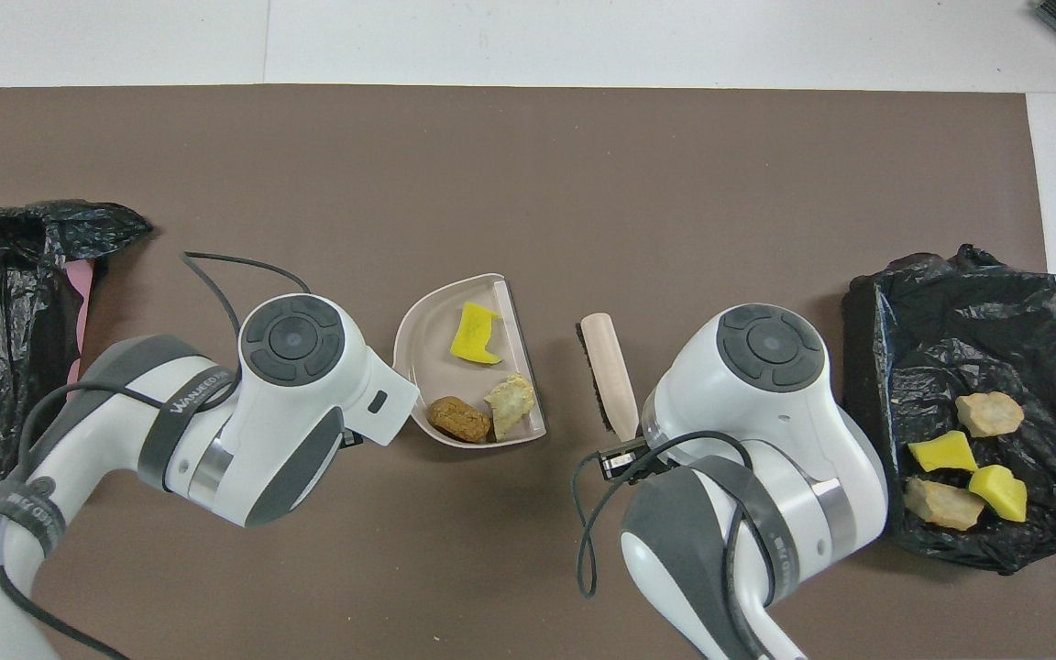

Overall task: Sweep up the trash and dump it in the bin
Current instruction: 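Sweep the remaining chunks into the dustpan with the brush in the right gripper, then carry the loaded dustpan with the left gripper toward the far-end black bag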

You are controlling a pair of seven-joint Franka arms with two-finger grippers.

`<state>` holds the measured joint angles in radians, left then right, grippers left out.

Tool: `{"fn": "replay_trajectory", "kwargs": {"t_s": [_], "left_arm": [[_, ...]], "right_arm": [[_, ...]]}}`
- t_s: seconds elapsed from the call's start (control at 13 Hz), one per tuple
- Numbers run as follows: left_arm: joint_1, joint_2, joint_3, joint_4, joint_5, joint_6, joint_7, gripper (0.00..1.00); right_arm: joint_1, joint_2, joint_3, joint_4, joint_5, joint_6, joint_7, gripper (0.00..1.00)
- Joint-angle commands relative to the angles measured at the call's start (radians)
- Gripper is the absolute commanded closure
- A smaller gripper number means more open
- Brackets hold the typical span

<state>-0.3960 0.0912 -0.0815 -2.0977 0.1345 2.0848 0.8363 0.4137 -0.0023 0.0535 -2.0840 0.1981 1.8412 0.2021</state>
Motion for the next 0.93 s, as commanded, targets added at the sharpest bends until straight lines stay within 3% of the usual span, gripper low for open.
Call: {"fn": "replay_trajectory", "kwargs": {"t_s": [0.0, 0.39, 0.54, 0.85], "left_arm": [[0.077, 0.001, -0.008, 0.070, -0.021, -0.048, 0.128, 1.00], [0.228, -0.011, -0.009, 0.175, -0.021, -0.140, 0.418, 1.00], [0.281, -0.010, -0.009, 0.237, -0.022, -0.210, 0.533, 1.00], [0.423, -0.010, -0.008, 0.306, -0.064, -0.270, 0.768, 1.00]], "right_arm": [[0.013, -0.082, 0.017, -0.042, 0.005, -0.010, 0.139, 1.00], [0.224, -0.238, 0.022, -0.208, 0.007, 0.056, 0.351, 1.00], [0.333, -0.210, 0.025, -0.211, 0.015, 0.068, 0.492, 1.00], [0.361, -0.185, 0.026, -0.266, 0.070, 0.157, 0.510, 1.00]]}}
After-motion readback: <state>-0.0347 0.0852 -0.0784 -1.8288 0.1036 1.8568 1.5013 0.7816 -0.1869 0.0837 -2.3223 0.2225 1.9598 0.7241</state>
